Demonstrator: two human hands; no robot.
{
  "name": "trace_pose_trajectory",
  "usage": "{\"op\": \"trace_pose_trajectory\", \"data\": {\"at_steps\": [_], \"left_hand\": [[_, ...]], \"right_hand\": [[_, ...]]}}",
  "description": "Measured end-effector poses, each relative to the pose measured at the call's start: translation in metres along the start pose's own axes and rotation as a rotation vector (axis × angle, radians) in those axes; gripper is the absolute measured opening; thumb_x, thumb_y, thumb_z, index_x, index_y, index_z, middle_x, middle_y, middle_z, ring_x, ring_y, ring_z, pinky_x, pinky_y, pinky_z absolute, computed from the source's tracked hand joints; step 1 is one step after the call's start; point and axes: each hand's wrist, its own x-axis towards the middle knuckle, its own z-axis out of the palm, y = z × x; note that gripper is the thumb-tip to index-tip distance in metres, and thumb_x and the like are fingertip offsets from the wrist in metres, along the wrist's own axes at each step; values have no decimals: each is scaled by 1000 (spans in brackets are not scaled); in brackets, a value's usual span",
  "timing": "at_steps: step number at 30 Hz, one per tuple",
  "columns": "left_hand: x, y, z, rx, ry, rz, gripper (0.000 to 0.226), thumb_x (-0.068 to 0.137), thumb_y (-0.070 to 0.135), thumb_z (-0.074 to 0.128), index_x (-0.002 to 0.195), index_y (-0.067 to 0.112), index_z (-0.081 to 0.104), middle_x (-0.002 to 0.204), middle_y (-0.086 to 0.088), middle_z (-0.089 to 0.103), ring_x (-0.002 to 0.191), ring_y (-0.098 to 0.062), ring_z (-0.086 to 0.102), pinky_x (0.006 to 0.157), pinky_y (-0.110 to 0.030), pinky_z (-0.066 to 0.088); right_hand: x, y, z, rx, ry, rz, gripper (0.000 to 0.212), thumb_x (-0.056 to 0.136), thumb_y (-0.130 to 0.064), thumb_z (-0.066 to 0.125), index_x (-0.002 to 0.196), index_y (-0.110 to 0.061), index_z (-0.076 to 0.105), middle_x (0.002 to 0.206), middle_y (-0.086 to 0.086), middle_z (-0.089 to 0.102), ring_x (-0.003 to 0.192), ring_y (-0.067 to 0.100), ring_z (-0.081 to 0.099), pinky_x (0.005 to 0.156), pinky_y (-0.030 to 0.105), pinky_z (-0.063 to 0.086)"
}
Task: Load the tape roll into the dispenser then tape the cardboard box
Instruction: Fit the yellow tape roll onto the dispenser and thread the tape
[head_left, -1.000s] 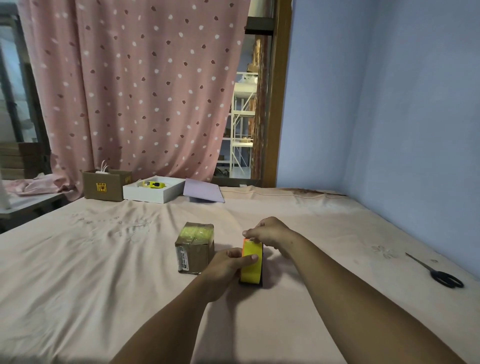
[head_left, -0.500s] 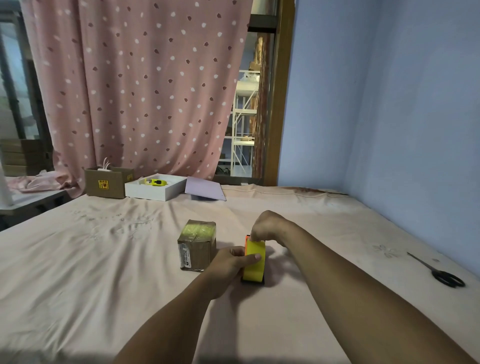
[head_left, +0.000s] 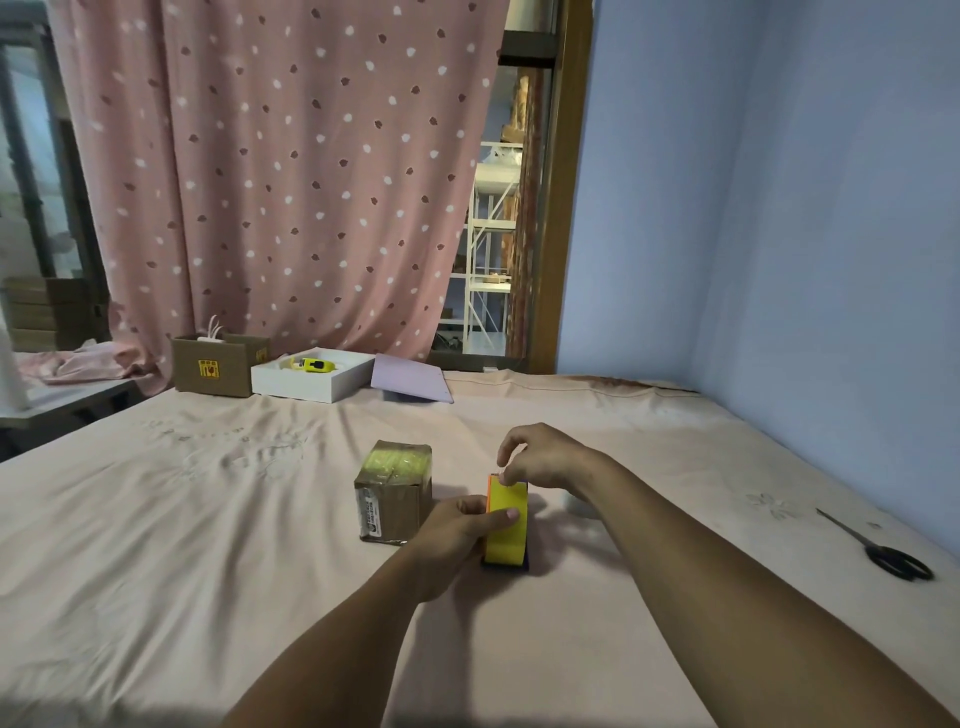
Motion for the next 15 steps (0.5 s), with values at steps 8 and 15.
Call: {"op": "trace_pose_trajectory", "data": {"at_steps": [8, 15], "left_hand": [[2, 9, 1, 51, 4, 4, 42, 80, 21, 83, 107, -10, 70, 95, -14, 70, 87, -24, 67, 77, -34, 55], [0, 9, 5, 75, 81, 10, 34, 81, 35, 83, 88, 5, 68, 74, -9, 60, 65, -16, 58, 59, -26, 48]], "right_hand": [[4, 10, 5, 52, 81, -33, 19, 80, -20, 84, 96, -16, 76, 101, 4, 71, 95, 21, 64, 67, 27, 49], [9, 15, 0, -21, 124, -50, 11, 77, -22, 87, 84, -14, 81, 90, 1, 78, 90, 17, 69, 67, 26, 50]]}}
